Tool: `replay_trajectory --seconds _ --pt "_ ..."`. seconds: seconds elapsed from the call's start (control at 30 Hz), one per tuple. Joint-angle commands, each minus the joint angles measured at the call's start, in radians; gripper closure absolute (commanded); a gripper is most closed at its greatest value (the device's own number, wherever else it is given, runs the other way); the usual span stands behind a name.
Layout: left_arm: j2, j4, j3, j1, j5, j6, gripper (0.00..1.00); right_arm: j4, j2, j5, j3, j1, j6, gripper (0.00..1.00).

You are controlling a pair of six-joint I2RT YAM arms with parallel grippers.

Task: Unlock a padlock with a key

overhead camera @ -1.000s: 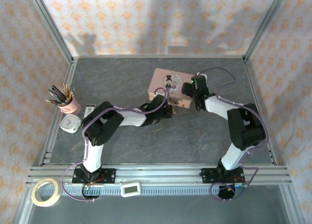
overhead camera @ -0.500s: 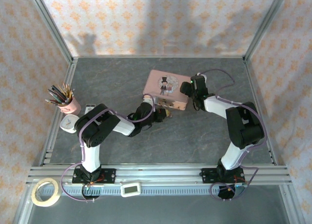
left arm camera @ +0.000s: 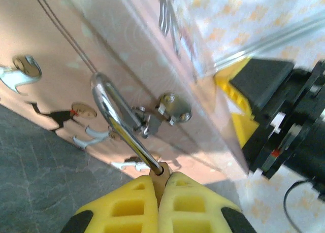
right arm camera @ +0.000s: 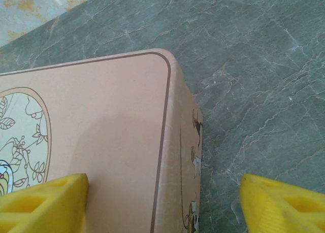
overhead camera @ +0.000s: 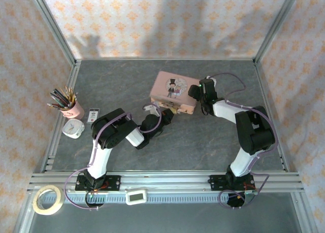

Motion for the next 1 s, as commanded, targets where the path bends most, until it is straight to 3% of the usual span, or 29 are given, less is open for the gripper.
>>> replay_trajectory --seconds 0.0,0.3,0.4,0.57,0.73,0.87,0.97 --pt "-0.034 0.108 -0.012 0.004 -0.168 -0.041 1.0 -0.069 0.036 0.044 -0.024 -0.013 0.001 0.24" --pt "-0.144 0.069 -0.115 0.079 -0.111 -0.034 1.0 -0.074 0.028 0.038 0.005 -0.014 -0.014 0.24" --pt "-0.264 -0.11 -0.139 0.093 -0.044 0.038 1.0 -0.062 0.001 0.015 0.013 -0.014 -0.039 0.23" --pt "-0.451 -0.55 -0.115 0.08 0.152 0.211 1.0 -0.07 -0.089 0.028 0.022 -0.013 -0.103 0.08" --pt "-0.556 -0.899 -0.092 -0.007 0.197 0.342 1.0 -0.066 -0.231 0.121 -0.046 -0.014 -0.146 0.0" --pt "-0.564 -0.946 -0.118 -0.061 0.267 0.343 1.0 -0.05 -0.346 0.226 -0.149 -0.014 -0.168 0.0" --pt "-0.545 -0.967 -0.117 -0.096 0.259 0.36 1.0 -0.05 -0.404 0.28 -0.219 -0.021 -0.163 0.0"
